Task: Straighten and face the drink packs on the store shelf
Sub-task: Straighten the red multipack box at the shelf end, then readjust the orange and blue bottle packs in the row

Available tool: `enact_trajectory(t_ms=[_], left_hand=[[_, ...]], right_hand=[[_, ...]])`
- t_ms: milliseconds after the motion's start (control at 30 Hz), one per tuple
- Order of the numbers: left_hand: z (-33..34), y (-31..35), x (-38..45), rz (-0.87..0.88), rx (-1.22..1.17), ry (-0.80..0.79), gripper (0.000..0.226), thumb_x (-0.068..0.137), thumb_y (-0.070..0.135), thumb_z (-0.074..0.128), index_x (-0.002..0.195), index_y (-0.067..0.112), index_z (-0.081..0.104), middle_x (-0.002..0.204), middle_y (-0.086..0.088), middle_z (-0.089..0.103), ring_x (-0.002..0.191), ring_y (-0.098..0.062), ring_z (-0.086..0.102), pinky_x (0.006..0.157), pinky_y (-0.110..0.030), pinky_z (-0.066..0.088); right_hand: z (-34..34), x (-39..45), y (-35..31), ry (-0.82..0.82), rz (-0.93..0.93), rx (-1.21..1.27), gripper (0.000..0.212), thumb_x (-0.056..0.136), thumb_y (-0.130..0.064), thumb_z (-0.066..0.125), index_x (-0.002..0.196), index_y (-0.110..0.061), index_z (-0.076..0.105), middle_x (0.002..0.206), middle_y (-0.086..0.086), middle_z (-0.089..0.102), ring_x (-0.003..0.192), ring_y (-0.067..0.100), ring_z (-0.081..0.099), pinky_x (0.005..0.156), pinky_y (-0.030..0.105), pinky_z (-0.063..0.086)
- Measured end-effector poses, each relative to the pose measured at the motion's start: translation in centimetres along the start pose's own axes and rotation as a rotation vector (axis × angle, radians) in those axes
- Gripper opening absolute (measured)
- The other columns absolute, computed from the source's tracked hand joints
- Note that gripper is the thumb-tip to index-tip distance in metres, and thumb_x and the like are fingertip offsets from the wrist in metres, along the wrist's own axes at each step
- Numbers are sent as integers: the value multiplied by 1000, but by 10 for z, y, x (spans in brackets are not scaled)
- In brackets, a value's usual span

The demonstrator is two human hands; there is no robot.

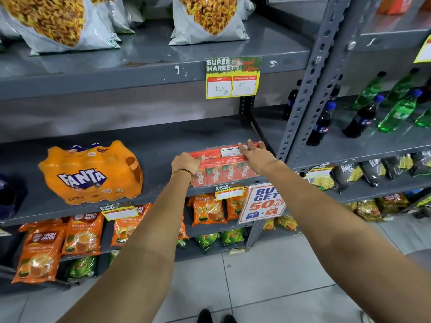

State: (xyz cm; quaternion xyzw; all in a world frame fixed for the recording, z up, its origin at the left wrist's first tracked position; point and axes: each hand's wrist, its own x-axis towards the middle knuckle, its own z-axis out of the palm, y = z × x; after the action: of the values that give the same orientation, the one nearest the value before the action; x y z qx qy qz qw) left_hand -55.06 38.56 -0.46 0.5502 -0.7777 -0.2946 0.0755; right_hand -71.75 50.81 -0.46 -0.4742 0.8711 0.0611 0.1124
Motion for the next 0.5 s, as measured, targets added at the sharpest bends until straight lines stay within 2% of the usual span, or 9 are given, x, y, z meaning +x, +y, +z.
enact_trajectory(t_ms=[133, 300, 367, 500], left_hand=[[-1, 0, -2, 22, 20, 3, 48, 92, 48, 50, 115, 7, 59, 113, -12, 69, 100, -28, 69, 82, -31, 53], [-8, -3, -1, 15, 22, -52, 53, 94, 47, 46, 128, 6, 52, 124, -14, 64, 111, -31, 64, 92, -36, 52], [-16, -7, -5, 45, 41, 23, 57, 95, 47, 45, 136, 7, 45, 130, -15, 61, 117, -33, 60, 93, -38, 50], [-56, -38, -6, 120, 166, 227, 62, 98, 46, 36, 148, 10, 28, 136, -18, 56, 126, -37, 52, 94, -45, 49]], right_hand=[[-1, -1, -1, -13, -2, -2, 86, 93, -11, 56, 153, -30, -2, 163, 6, -5, 148, 39, -6, 117, 59, 19], [-6, -5, -13, -18, 33, -58, 88, 94, -13, 55, 153, -24, -10, 161, 10, -16, 148, 38, -13, 115, 64, 2], [-9, -8, -27, 39, 11, -93, 90, 93, -13, 54, 152, -18, -14, 160, 14, -19, 148, 36, -16, 117, 62, 0], [-21, -10, -90, 153, -161, -63, 96, 89, -11, 60, 152, -12, -11, 161, 13, -14, 149, 32, -12, 119, 56, 1]])
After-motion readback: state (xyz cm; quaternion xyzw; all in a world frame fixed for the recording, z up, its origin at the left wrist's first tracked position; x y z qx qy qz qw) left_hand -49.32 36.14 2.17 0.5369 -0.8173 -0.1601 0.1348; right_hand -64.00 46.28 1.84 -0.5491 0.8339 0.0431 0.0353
